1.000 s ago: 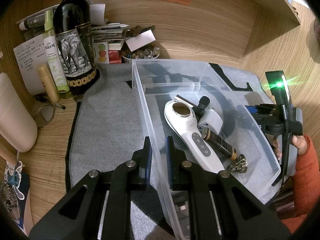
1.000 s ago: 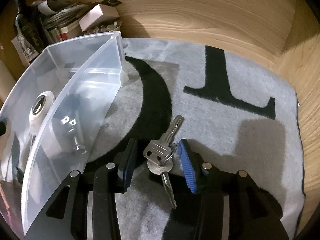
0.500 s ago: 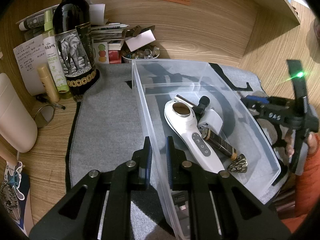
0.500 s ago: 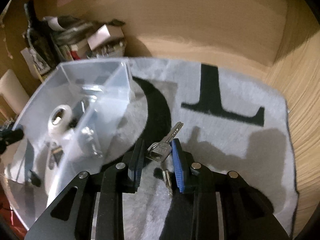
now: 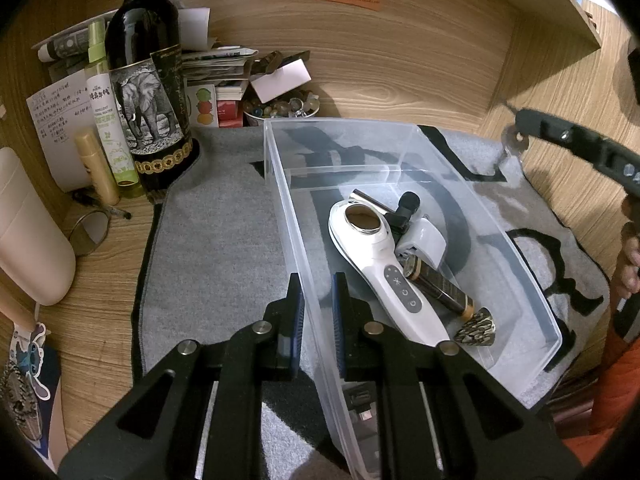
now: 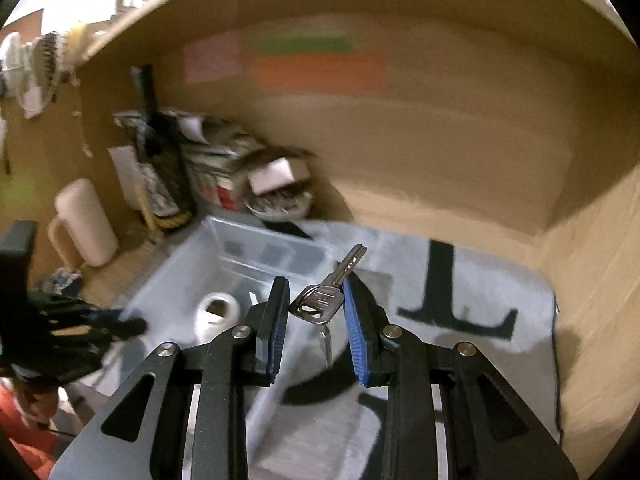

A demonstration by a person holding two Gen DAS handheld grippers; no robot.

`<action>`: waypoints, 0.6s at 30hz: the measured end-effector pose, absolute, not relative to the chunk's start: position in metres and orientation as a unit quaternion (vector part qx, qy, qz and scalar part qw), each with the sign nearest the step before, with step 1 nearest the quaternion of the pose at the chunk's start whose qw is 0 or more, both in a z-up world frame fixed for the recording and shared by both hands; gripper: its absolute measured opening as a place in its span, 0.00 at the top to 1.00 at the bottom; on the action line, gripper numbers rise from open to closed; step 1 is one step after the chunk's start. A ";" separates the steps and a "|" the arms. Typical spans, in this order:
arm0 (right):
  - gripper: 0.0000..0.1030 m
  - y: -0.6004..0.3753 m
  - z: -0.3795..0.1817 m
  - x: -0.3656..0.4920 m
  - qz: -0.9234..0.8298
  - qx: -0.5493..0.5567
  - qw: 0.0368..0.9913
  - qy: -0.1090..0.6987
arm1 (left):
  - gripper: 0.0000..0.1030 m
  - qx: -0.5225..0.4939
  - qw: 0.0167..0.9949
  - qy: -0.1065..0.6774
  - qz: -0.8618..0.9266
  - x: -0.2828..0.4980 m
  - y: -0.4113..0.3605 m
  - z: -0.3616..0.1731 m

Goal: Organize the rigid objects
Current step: 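Lift the keys into the box and open the right tool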

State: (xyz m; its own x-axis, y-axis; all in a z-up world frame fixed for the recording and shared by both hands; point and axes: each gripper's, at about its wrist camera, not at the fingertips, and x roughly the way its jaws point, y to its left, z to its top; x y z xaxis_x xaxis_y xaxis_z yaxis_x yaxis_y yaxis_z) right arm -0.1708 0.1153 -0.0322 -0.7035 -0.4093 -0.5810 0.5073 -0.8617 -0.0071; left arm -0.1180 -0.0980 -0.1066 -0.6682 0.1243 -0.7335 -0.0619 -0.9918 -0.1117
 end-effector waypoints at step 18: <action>0.76 0.073 -0.088 -0.157 -0.863 0.371 0.324 0.115 | 0.89 -0.404 0.050 -0.039 0.913 -0.118 -0.098 -0.107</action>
